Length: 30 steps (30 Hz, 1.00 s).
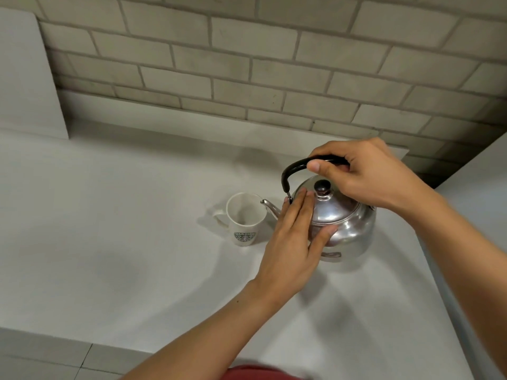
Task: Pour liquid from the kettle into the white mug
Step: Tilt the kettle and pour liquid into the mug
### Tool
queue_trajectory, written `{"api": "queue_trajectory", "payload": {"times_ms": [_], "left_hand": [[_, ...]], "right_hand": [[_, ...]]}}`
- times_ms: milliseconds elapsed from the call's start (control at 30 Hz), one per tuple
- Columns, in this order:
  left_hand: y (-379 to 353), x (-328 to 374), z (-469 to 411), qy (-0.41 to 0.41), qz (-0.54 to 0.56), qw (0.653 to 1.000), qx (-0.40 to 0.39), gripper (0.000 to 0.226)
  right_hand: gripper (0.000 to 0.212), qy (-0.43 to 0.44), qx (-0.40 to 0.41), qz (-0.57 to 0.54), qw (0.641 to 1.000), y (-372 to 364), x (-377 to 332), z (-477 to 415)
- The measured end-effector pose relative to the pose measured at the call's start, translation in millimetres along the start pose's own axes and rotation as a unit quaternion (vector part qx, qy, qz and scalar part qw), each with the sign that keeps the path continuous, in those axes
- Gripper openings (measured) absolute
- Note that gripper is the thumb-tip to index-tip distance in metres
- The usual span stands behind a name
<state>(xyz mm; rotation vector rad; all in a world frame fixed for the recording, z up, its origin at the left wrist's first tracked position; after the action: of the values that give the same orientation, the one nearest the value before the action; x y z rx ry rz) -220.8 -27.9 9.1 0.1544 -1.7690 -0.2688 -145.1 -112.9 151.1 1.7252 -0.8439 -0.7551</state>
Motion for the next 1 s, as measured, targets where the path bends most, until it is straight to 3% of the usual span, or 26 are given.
{"api": "queue_trajectory", "payload": {"times_ms": [200,367,1000], "left_hand": [[1,-3,0,0.002,0.071,0.997,0.033,0.079],[1,-1,-3,-0.013,0.101,0.993,0.060,0.069],[0,16,-8,-0.025,0.163,0.981,0.106,0.066]], "right_hand": [[0.031,0.053,-0.019,0.040,0.998,2,-19,-13],[0.034,0.075,-0.052,0.073,0.993,5,-32,-25],[0.031,0.105,-0.106,0.117,0.982,18,-56,-41]]}}
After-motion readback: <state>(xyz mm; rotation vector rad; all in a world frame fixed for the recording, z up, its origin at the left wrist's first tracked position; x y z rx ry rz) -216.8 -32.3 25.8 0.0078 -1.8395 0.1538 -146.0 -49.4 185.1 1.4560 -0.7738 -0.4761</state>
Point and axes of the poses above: each hand's wrist, its own z-axis away from the middle knuckle, its own y-axis out of the back of the hand, x = y × z, the point moved 8 cm from there along -z, towards the middle knuckle, and after that the axes turned 14 degrees about z, right-handed, at the moved point
